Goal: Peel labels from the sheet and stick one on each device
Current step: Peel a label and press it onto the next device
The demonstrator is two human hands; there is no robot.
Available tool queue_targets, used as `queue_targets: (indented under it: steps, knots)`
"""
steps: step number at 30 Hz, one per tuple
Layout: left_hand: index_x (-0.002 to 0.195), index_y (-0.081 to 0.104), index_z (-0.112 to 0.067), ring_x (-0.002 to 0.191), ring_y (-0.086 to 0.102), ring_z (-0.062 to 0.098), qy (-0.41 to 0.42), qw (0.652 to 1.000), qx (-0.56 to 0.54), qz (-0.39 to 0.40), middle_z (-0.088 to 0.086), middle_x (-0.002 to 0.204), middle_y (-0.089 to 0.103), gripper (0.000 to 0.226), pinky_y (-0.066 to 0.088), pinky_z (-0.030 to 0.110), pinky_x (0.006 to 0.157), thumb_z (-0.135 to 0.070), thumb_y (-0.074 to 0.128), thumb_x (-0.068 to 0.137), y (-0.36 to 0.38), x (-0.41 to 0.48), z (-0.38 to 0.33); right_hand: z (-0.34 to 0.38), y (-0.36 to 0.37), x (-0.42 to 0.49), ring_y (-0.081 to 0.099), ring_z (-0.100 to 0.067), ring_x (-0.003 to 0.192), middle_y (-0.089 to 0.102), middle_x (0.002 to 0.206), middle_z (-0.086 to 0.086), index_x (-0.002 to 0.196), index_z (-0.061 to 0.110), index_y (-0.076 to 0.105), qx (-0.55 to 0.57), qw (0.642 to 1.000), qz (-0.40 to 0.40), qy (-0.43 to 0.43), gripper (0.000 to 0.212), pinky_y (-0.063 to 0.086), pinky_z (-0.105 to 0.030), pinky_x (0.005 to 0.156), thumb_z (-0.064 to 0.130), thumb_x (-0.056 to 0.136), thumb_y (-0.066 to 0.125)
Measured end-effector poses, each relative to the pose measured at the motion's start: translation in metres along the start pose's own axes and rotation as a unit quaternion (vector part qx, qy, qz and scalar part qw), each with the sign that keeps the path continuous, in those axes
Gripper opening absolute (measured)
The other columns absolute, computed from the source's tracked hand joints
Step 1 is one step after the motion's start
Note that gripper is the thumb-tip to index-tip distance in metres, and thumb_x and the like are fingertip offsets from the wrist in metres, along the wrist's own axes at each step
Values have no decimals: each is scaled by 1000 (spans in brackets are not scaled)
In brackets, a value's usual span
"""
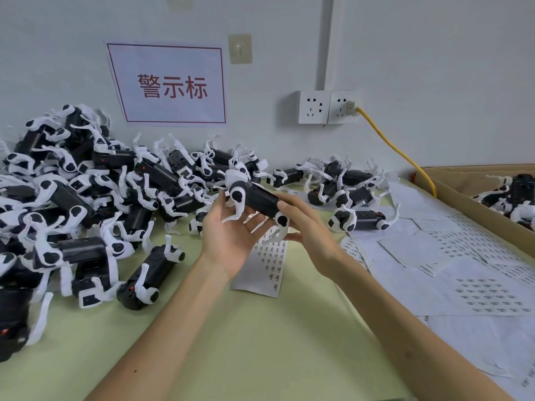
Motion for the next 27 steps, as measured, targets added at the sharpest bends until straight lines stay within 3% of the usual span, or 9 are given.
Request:
queue_targets:
  steps: [4, 6, 8, 10, 14, 18, 22, 27]
  knots:
    - [118, 66, -7, 84, 59, 24, -1, 1000, 2, 3, 13, 108, 57, 56, 60, 38, 79, -56, 43, 103, 2, -1, 1, -1, 1, -1, 61, -19, 122, 64, 131, 2, 131, 29, 62, 9, 1000, 2, 4, 29, 52, -31, 85, 33, 103, 55]
    - [120, 65, -6, 81, 57, 25, 3, 1000, -9, -1, 15, 109, 54, 59, 61, 38, 75, -59, 44, 101, 2, -1, 0, -2, 2, 0, 62, -22, 120, 65, 129, -2, 130, 25, 61, 10, 1000, 3, 8, 28, 55, -37, 87, 33, 103, 55]
    - [120, 62, -7, 74, 55, 26, 5, 1000, -16, -10, 15, 102, 53, 61, 60, 38, 69, -62, 46, 98, 0, -2, -1, -1, 0, 0, 63, -23, 113, 67, 122, -2, 126, 23, 62, 0, 1000, -2, 7, 26, 53, -43, 91, 33, 103, 56]
    - [120, 60, -8, 74, 59, 28, 4, 1000, -18, -20, 15, 101, 55, 62, 60, 38, 69, -64, 46, 98, -2, -2, 0, 1, -2, 0, 62, -19, 104, 68, 113, 0, 121, 22, 64, -9, 1000, -9, 0, 23, 51, -38, 85, 33, 102, 58]
    - [96, 64, -7, 67, 63, 29, 3, 1000, -17, -26, 14, 84, 56, 61, 60, 40, 69, -65, 45, 98, -4, -1, -1, 2, -5, 1, 61, -19, 101, 68, 112, -3, 115, 20, 65, -7, 1000, -23, -6, 19, 48, -36, 80, 32, 102, 58]
    - [91, 65, -7, 64, 62, 29, 5, 1000, -1, -19, 11, 74, 57, 65, 59, 39, 68, -68, 42, 98, -5, 1, -3, 1, -7, 1, 63, -20, 100, 68, 110, 2, 114, 21, 67, 3, 1000, -27, -9, 19, 50, -41, 83, 33, 101, 59]
    - [79, 69, -7, 64, 61, 29, 12, 1000, 17, -13, 13, 75, 57, 70, 59, 38, 70, -70, 43, 96, -5, 2, -5, 10, -11, 0, 65, -7, 90, 70, 95, 19, 109, 26, 70, 24, 999, -38, -30, 28, 56, -26, 72, 40, 86, 63]
    - [88, 80, -13, 74, 67, 28, 0, 998, 37, 48, 12, 85, 69, 76, 59, 38, 74, -77, 38, 89, 8, -2, -3, 17, -24, 1, 62, -18, 75, 65, 99, -8, 109, 13, 70, 105, 991, -66, -49, 35, 50, -29, 57, 36, 84, 62]
Point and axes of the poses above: each hand's wrist, its own x-axis towards the middle knuckle, its own y-axis out of the palm, z = x × y, the point moved 10 cm from there along x, towards the middle knuckle
